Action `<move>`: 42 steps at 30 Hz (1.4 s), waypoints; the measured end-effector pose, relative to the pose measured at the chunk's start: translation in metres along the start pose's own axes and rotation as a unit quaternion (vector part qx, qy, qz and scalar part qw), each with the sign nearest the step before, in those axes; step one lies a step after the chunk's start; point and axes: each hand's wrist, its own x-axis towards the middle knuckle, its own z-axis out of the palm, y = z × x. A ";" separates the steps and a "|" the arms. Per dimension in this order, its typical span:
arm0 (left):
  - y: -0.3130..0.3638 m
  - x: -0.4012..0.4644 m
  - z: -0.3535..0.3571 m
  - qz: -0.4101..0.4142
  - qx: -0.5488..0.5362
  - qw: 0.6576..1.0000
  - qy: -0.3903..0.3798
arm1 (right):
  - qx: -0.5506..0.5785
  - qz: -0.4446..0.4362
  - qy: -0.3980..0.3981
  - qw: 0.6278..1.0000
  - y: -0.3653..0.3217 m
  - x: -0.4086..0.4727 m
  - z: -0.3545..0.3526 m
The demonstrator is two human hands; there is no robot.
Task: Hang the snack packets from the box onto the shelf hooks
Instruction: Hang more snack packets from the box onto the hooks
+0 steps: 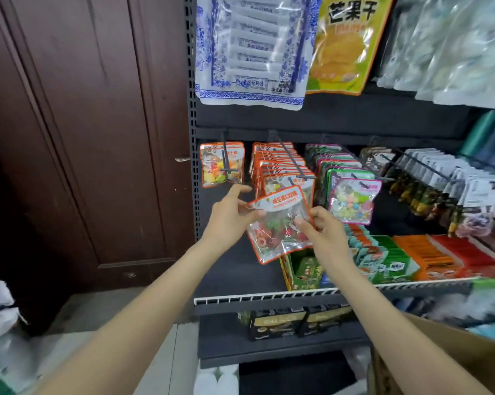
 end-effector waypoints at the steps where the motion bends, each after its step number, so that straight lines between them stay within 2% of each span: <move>1: 0.003 -0.002 0.007 0.005 -0.029 0.999 -0.013 | 0.012 0.002 0.018 1.000 -0.001 -0.005 -0.007; 4: 0.015 -0.005 0.031 0.036 -0.076 0.996 -0.040 | 0.038 0.002 0.067 0.997 0.007 -0.011 -0.030; 9: 0.042 -0.005 0.073 0.098 -0.042 0.993 -0.052 | -0.008 -0.044 0.059 0.997 0.017 -0.020 -0.068; 13: 0.058 -0.003 0.105 0.115 -0.037 0.990 -0.067 | -0.036 -0.022 0.066 0.997 0.026 -0.018 -0.094; 16: 0.066 0.002 0.128 0.115 0.013 0.991 -0.073 | -0.019 -0.004 0.057 0.998 0.036 -0.014 -0.115; 20: 0.078 0.006 0.155 0.090 0.051 0.984 -0.142 | -0.014 0.002 0.031 0.999 0.047 -0.004 -0.145; 22: 0.083 0.008 0.168 0.074 0.067 0.983 -0.152 | -0.006 0.004 0.004 1.000 0.051 0.003 -0.162; 26: 0.092 0.016 0.188 0.049 0.037 0.990 -0.129 | 0.032 0.024 -0.066 0.997 0.065 0.021 -0.193; 32: 0.100 0.014 0.210 0.028 0.050 0.996 -0.066 | 0.001 0.011 -0.129 0.992 0.083 0.042 -0.214; 38: 0.095 0.017 0.215 0.021 0.179 0.983 -0.038 | 0.019 0.003 -0.147 0.989 0.088 0.050 -0.200; 42: 0.082 0.014 0.191 0.004 0.196 0.981 -0.006 | 0.021 -0.023 -0.170 0.985 0.080 0.054 -0.174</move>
